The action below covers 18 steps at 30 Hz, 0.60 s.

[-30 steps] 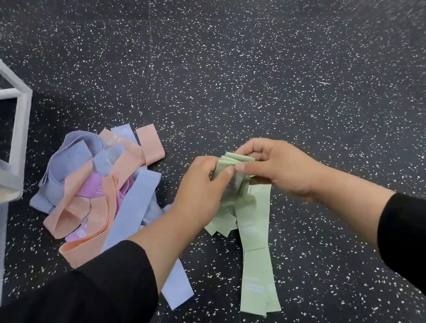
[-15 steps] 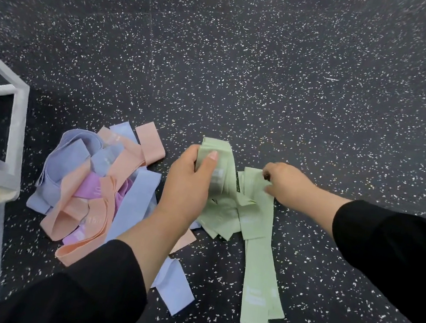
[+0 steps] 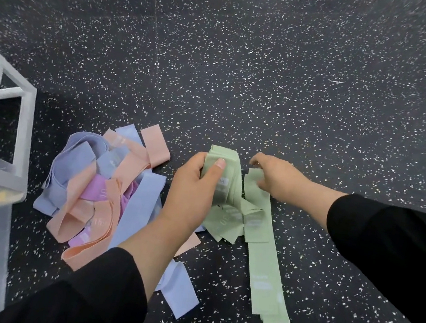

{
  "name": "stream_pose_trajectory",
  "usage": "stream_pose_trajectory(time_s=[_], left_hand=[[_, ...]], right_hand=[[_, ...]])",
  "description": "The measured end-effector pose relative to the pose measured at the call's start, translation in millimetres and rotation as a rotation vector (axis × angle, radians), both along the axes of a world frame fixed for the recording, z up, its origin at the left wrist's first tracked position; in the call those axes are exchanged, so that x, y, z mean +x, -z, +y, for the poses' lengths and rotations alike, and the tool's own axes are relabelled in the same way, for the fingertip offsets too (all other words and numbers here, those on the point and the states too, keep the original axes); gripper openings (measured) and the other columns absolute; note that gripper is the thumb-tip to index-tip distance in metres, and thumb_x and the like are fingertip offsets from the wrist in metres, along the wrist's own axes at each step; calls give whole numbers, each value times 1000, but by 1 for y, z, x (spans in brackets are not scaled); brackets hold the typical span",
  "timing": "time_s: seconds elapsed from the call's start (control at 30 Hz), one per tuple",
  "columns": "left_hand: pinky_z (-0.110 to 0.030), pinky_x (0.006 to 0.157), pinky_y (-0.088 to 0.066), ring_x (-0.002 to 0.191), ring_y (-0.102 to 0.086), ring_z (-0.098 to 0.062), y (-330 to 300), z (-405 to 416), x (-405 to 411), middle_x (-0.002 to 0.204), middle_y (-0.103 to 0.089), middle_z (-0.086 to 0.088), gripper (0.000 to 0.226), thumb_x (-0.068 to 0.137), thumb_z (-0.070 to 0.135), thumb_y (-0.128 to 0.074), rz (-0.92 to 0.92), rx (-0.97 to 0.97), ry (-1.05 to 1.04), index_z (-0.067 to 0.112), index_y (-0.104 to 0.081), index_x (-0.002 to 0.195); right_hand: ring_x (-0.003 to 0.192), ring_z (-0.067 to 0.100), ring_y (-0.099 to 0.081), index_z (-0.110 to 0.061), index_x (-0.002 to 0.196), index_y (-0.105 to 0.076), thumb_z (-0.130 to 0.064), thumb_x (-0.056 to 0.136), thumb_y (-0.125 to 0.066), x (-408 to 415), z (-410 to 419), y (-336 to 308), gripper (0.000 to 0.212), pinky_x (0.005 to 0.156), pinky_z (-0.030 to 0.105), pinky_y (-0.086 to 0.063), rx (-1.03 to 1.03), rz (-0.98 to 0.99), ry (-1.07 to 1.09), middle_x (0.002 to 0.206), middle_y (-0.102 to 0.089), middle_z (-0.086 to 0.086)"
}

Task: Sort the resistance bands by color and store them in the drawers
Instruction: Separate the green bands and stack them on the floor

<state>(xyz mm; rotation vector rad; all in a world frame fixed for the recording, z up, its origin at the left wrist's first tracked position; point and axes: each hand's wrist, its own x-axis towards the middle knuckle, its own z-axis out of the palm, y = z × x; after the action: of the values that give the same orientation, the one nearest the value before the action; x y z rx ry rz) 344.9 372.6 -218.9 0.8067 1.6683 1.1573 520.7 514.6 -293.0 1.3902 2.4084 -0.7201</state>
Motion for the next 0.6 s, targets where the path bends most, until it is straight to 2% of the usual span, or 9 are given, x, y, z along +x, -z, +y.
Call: stream_pose_trajectory(time_s=[0.03,0.1,0.2,0.27,0.37,0.5,0.6], left_hand=[[-35,76,-50,74,-58,-7,0,-1,-1,82,-67,7,17,102,30,-56,2,-2,0,21,-67,93],[-37,78,-51,74,-57,-8,0,-2,-1,83,-67,4,18,102,30,-56,-2,-6,-1,18,-67,94],[-39,77,-50,74,-56,-10,0,-3,-2,83,-66,-1,20,102,31,-56,-13,-25,1,16,-66,93],[-34,75,-48,72,-56,-9,-1,-4,-2,80,-66,4,19,102,30,-56,-12,-30,5,18,-67,92],[-29,71,-47,69,-55,-6,-1,-5,-2,77,-64,8,19,102,29,-57,-10,-32,7,18,-67,92],[-31,72,-47,71,-56,-7,-2,-6,-3,79,-65,5,19,102,29,-56,-10,-44,5,16,-67,92],[-32,74,-48,73,-56,-9,-3,-7,-3,84,-68,-5,20,102,29,-57,-17,-42,11,14,-67,95]], right_hand=[[104,29,-59,-18,129,-56,-10,92,-61,0,-1,0,38,85,40,-49,8,-7,-18,118,-58,6],[107,29,-57,-18,121,-63,-12,92,-61,-1,-2,2,31,88,41,-50,18,-35,-66,118,-56,6],[99,27,-58,-23,102,-63,-12,92,-59,-1,-4,2,15,80,39,-50,12,-15,-50,107,-56,-1],[96,28,-59,-23,106,-58,-11,93,-58,0,-6,3,18,75,37,-49,2,-30,-39,104,-59,0],[99,29,-61,-20,117,-60,-12,93,-60,-1,-6,5,25,81,41,-53,-14,-72,-42,112,-63,3],[96,28,-62,-20,108,-64,-16,92,-61,-4,-6,2,17,79,40,-54,-52,-100,-56,111,-62,4],[87,26,-60,-22,100,-60,-17,92,-62,-1,-6,0,10,68,35,-47,-62,-75,-35,96,-64,2]])
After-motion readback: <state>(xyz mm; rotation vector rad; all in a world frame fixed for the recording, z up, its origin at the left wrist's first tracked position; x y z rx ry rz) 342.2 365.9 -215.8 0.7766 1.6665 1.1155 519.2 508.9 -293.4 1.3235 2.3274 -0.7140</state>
